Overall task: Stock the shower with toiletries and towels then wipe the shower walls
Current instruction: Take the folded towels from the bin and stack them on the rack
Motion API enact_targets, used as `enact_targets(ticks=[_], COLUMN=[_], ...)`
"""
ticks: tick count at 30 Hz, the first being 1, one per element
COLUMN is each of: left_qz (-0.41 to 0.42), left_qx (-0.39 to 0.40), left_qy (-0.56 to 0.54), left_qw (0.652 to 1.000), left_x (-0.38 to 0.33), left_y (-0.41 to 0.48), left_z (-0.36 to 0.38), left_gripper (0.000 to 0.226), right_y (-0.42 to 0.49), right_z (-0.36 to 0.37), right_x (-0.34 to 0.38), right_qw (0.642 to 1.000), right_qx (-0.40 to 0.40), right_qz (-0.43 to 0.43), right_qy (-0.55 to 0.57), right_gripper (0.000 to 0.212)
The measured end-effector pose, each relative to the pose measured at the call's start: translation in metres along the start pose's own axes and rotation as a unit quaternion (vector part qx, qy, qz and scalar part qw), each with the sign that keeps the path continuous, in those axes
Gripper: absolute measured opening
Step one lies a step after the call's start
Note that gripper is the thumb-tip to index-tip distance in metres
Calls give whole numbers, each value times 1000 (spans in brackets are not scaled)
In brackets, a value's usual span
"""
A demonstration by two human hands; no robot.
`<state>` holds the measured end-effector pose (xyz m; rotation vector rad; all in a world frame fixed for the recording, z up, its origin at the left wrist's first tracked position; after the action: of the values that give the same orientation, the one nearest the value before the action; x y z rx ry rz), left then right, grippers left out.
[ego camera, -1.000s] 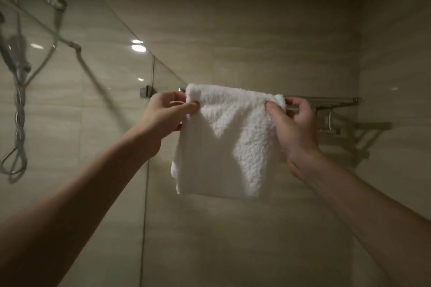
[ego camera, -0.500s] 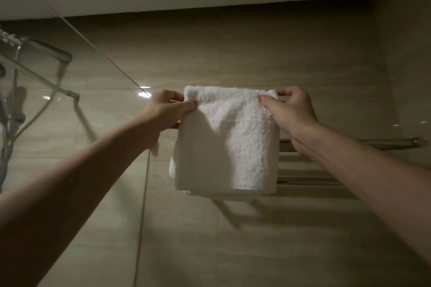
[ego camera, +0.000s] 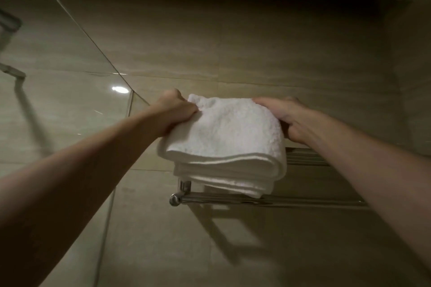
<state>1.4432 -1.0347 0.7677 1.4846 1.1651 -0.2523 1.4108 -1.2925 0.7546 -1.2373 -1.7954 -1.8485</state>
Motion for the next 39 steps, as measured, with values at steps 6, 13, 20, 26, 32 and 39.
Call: enact_targets(ticks=[6,13,20,26,32,39], left_qz=[15,33,3,60,57,230], left_qx=[-34,-6,98,45,4,18], left_qy=[29,-12,-20,-18,52,136], left_qw=[999,999,995,997,997,963], left_x=[-8,-6,7,0,10,-14], left_y=[20,7,-2,-1,4,-35], left_z=[0,0,3,10,9,4], left_gripper=[31,16,62,85,67,21], right_y=[4,19,27,33,18,-82], right_z=[15,15,12,13,17,47], right_x=[-5,8,21,24,25,26], right_qw=[992,981,960,944,887,801], right_qx=[116,-8,-51,-67,-77,73], right_qz=[39,-55,-145,-139,-150,-366], right_qy=[-37,-187,-236,-292,-430,-469], right_gripper=[39,79,78,76,48,57])
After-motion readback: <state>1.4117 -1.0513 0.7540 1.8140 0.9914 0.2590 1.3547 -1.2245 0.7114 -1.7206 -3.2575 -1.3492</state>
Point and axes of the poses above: each hand's wrist, its own y-axis towards the middle knuckle, its own z-axis out of the palm, x = y × z, the point moved 8 cm from there along y, towards the middle knuckle, and after that the axes turned 7 degrees about -z, right-handed, at the moved point
